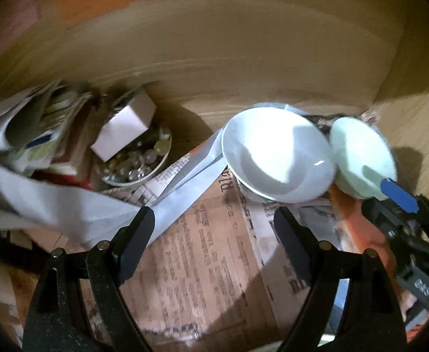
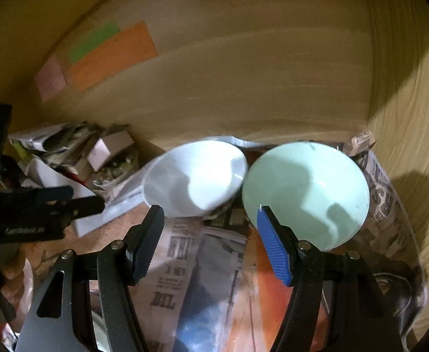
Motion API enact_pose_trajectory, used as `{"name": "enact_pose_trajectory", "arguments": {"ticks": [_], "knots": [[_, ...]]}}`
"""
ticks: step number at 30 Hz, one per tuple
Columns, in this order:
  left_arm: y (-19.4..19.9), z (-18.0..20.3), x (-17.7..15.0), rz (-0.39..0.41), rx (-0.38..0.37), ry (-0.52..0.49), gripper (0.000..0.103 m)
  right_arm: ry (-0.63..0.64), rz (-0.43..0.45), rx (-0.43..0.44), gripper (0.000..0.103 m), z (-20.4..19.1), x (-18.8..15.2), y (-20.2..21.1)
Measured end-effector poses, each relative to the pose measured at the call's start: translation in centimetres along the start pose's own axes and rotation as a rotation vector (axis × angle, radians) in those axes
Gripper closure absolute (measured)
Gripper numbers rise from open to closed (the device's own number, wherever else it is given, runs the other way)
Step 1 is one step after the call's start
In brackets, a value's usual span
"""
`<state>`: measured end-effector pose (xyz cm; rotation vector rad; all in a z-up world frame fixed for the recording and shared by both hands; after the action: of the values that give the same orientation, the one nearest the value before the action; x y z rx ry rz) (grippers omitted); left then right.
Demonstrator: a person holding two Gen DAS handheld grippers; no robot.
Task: Organize plates and bowls
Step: 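Reach both grippers to the white bowl and grasp its rim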
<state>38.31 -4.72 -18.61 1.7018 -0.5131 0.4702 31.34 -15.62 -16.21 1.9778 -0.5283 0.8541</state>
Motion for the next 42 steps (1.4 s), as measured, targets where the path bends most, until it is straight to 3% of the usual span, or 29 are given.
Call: {"name": "enact_pose_trajectory", "arguments": {"ticks": [10, 14, 18, 23, 29, 38, 42], "knots": [[-4.0, 1.2, 1.7, -0.056, -0.029, 0.016, 0.022, -0.045, -0.033, 0.017, 0.041, 1.4, -0.9, -1.1], [-5.4, 1.8, 1.9, -0.092, -0.041, -0.007, 0.046, -0.049, -0.037, 0.014, 0.041, 1.7, -1.0, -1.2], [-6.3, 2.3, 2.1, -0.102, -0.051, -0.024, 0.059, -0.048, -0.043, 0.010, 0.040, 1.9, -1.1, -1.4], [-6.8, 3.3, 1.9, -0.103, -0.078, -0.074, 0.083, -0.049, -0.048, 0.004, 0.040, 2.1, -1.3, -1.6], [-6.0, 3.7, 0.7, -0.066, -0.016, -0.162, 0.083, -0.046, -0.043, 0.004, 0.040, 2.3, -1.4, -1.5], [-3.6, 2.3, -3.3, -0.102, -0.047, -0.230, 0.083, -0.008, -0.065, 0.037, 0.041, 1.1, -2.0, -1.8], [-2.3, 2.1, -5.2, -0.105, -0.070, -0.249, 0.083, 0.010, -0.105, 0.047, 0.050, 0.5, -2.7, -2.9]]}}
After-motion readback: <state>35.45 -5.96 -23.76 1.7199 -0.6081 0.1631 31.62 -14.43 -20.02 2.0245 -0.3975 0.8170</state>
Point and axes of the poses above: each gripper's, at about its wrist camera, not at the fingertips, and y roughly against the way its jaws point, z to its right, x to its top, the point moved 9 cm from there along -y, roughly the way its jaws point, and after that the axes turned 10 degrees about x, right-handed, at the moved point
